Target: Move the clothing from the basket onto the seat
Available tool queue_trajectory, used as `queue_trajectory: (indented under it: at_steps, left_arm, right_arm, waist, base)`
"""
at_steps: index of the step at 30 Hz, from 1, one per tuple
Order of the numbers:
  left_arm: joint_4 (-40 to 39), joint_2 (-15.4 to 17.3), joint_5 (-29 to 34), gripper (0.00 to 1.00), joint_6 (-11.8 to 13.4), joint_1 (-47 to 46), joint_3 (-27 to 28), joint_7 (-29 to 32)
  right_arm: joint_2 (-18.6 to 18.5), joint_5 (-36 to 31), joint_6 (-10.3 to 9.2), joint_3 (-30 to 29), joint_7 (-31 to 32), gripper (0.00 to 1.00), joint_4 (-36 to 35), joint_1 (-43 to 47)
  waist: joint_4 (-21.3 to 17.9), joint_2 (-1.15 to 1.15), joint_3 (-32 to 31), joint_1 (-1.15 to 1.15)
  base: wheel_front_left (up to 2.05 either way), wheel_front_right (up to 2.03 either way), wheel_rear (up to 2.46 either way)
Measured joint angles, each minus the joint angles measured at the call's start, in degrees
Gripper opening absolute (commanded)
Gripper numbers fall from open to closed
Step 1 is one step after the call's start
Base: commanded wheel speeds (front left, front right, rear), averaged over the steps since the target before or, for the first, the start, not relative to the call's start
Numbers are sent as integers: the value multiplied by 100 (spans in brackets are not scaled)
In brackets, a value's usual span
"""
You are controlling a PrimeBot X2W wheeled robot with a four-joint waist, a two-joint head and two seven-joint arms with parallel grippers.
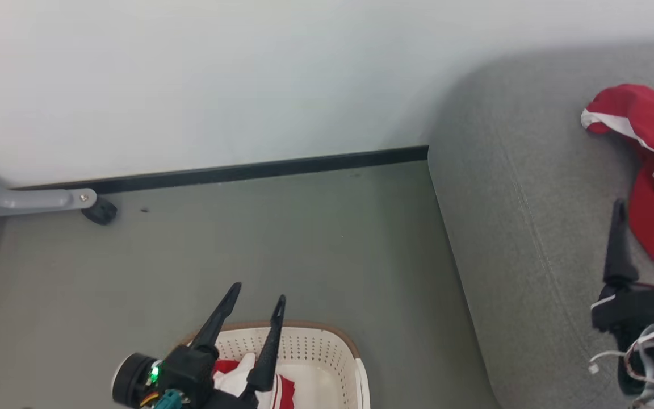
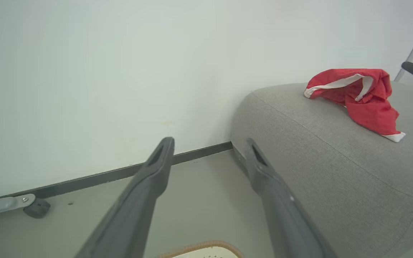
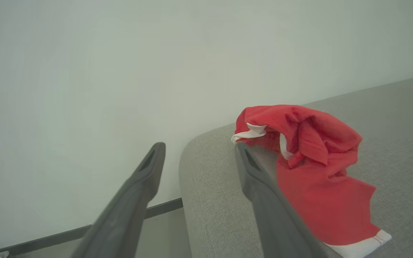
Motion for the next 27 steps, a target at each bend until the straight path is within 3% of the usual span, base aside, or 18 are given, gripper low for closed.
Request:
queue_trajectory:
  at_steps: [8, 27]
  left_arm:
    - [223, 63, -156, 100, 53, 457, 538, -10]
    - [672, -225, -147, 100, 99, 1303, 1403, -59]
  right_arm:
    - [299, -200, 132, 513, 1, 100, -482, 610]
    - [375, -416, 143, 873, 18, 100, -1126, 2130]
  waist:
    - [135, 0, -460, 0]
    - [507, 1, -1316, 0]
  base:
    - [0, 0, 0]
    - [0, 0, 0]
